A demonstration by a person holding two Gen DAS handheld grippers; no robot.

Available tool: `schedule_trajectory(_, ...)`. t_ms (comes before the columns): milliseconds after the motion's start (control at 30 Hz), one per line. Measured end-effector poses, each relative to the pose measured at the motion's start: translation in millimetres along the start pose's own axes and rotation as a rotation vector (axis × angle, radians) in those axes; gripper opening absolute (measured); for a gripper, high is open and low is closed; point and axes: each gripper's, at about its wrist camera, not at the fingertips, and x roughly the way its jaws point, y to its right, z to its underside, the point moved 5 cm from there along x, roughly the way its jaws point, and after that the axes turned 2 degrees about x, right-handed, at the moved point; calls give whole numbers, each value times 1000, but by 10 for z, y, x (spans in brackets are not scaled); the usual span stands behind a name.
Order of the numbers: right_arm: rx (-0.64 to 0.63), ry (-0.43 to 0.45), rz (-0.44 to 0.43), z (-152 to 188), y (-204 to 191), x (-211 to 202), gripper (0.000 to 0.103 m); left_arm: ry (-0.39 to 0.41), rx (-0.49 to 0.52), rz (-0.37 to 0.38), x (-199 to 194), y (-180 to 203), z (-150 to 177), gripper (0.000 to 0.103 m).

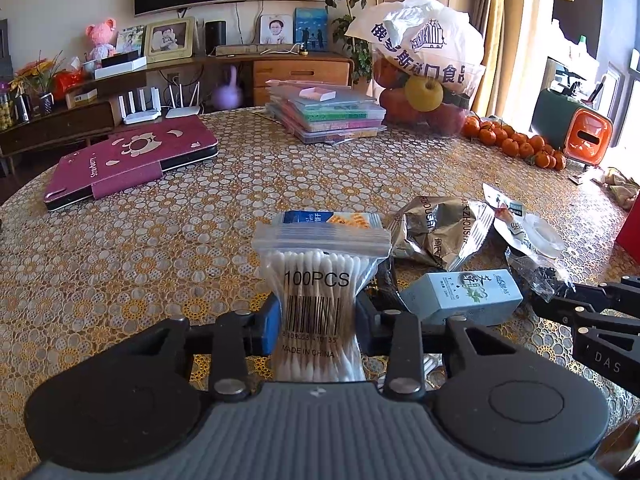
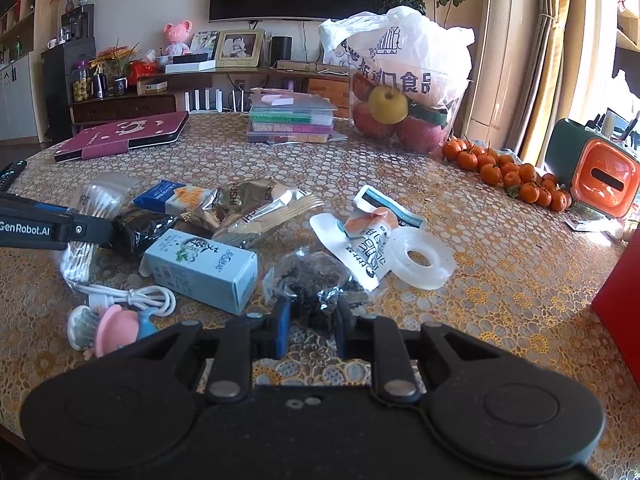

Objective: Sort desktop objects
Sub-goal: 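Carry the swab bag and clip bag with both tools over the red box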

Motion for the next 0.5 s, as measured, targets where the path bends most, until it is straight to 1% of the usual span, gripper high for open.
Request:
schedule_trajectory(200,10,17,-2,-34,28,-148,20,12,8,5,-123,59,-49,35)
schedule_trajectory(500,31,64,-5,-111,112,-507,20,45,32,24,-416,277,-133,35)
